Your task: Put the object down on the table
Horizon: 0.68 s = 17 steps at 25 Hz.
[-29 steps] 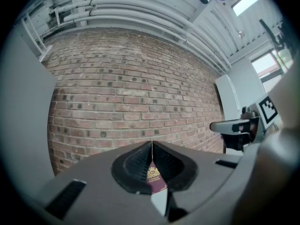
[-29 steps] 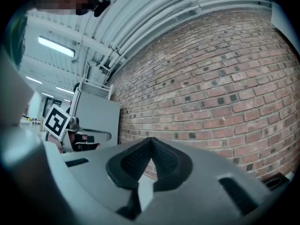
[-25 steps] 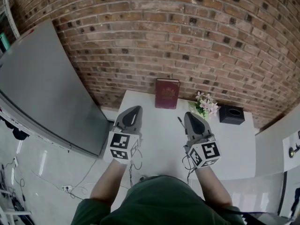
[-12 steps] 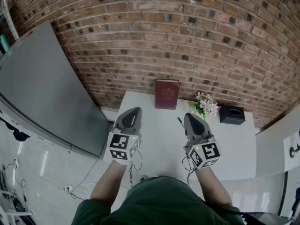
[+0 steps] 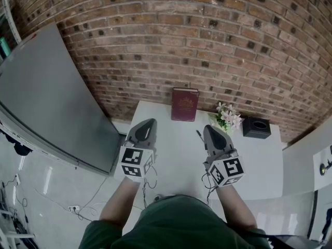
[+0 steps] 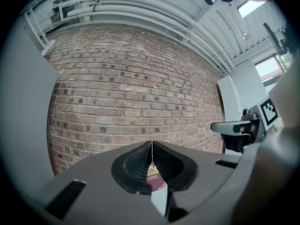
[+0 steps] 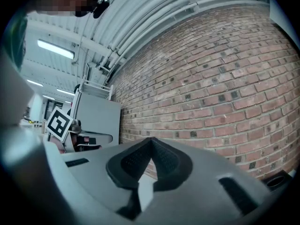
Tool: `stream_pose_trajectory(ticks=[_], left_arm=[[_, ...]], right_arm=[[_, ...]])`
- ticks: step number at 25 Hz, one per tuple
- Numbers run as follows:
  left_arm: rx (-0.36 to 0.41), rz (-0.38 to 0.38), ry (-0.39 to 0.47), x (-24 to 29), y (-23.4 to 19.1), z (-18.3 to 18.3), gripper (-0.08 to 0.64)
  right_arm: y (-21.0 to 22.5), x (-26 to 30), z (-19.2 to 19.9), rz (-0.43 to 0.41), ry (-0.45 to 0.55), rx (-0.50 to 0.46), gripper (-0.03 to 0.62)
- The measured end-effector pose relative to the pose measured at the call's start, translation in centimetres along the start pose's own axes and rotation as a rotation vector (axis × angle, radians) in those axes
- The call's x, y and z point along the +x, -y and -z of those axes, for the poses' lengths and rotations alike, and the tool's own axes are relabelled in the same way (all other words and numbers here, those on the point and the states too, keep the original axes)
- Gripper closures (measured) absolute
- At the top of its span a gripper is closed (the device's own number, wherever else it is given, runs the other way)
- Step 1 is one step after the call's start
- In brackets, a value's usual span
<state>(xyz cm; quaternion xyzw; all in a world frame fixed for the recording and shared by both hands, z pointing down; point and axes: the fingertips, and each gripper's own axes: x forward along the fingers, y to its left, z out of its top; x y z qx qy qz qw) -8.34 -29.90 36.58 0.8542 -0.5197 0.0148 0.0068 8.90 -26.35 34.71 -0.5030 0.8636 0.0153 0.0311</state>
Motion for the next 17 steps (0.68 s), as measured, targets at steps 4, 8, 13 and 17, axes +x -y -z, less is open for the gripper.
stream_pose_trajectory(ticks=[4, 8, 13, 17], left_arm=[[-0.002, 0.000, -0.005, -0.03, -0.03, 0.02, 0.549], [-0.005, 0.000, -0.009, 0.05, -0.15, 0.16, 0.549], [-0.007, 0.006, -0.012, 0.12, -0.48, 0.46, 0.549], [-0.006, 0.009, -0.014, 0.26, -0.84, 0.62, 0.549]], right_arm=[[-0.07, 0.02, -0.05, -0.001, -0.006, 0.000, 0.591], [-0.15, 0.12, -0.15, 0.000, -0.013, -0.004, 0.591], [-0.40, 0.37, 0.03, 0.003, -0.020, -0.009, 0.591], [-0.44, 0.66, 0.41, 0.008, -0.020, -0.008, 0.591]])
